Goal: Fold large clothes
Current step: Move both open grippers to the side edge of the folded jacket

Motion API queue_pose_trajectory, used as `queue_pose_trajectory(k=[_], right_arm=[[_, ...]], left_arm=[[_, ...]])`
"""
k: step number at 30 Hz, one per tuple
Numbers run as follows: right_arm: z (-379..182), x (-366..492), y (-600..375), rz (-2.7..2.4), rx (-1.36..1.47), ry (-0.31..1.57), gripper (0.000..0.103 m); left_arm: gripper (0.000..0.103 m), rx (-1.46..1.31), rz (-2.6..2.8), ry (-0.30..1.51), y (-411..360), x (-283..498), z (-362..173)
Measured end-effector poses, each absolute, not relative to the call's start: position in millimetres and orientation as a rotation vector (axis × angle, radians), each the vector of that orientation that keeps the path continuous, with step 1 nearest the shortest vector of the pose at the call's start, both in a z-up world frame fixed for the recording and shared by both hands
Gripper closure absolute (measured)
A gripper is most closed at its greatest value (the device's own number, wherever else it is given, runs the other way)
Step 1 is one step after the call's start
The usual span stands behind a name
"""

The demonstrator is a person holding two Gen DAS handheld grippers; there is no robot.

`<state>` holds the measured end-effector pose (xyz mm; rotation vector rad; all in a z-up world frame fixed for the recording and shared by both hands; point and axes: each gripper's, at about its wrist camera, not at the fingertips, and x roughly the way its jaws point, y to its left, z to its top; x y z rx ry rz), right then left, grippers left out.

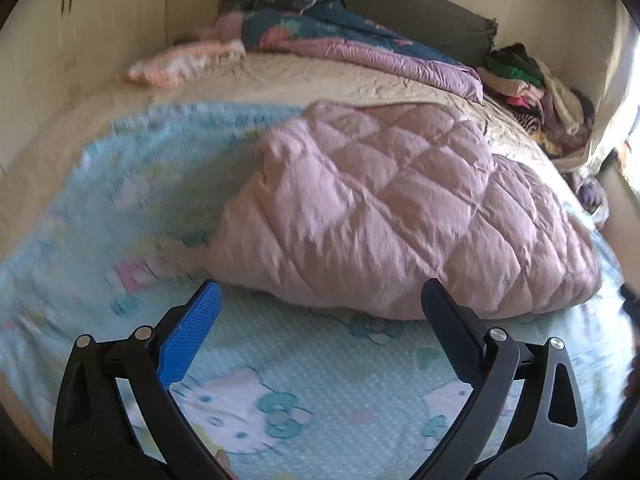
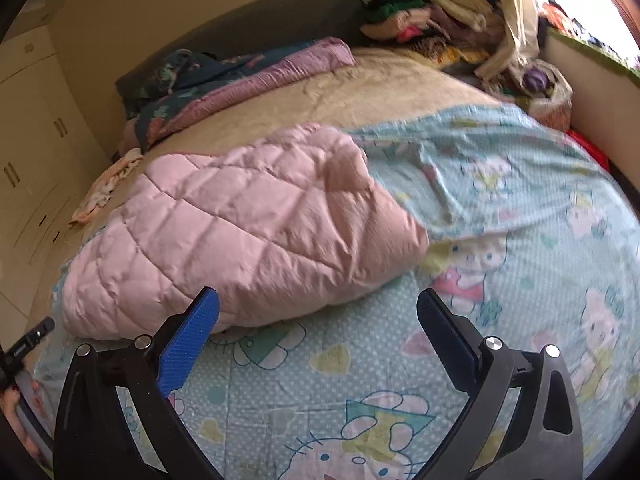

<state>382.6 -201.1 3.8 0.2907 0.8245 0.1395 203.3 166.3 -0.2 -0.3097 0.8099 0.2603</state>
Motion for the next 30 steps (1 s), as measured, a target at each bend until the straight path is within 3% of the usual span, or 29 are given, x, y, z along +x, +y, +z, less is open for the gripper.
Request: queue_pose_trajectory(k=[14,30], right_arm=[[-45,424,-212,0.137,0.608,0.944,0.004],[-78,467,-212,0.16,0.788,0.944,0.004]], left_arm=[[0.01,-0.843,0.2,0.821,212,227,-56],[0.008,-0.962,0.194,0.808,222,262,-84]])
